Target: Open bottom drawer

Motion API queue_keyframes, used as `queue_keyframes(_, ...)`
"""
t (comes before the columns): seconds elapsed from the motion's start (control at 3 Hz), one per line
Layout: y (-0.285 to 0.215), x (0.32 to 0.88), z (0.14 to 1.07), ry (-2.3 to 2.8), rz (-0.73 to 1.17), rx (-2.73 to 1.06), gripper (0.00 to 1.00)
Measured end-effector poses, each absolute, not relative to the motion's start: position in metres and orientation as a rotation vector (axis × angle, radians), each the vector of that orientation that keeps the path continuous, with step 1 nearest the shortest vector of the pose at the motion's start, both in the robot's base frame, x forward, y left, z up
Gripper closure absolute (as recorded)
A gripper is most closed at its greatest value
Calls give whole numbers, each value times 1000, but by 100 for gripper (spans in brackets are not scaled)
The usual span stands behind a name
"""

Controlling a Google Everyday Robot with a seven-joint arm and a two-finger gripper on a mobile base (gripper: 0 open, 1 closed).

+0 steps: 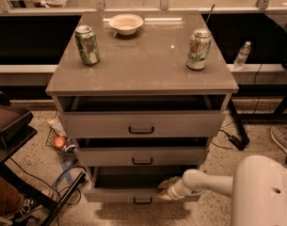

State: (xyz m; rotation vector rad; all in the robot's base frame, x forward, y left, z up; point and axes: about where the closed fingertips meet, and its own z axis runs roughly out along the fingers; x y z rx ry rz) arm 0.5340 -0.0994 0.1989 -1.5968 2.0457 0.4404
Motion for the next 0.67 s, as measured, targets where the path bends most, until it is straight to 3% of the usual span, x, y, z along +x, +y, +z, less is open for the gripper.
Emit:
queue_keyframes(0.33, -99, 534, 199, 2046, 440, -1597, 100)
queue_keyframes(0.67, -98, 533, 198, 2046, 445, -1598, 82)
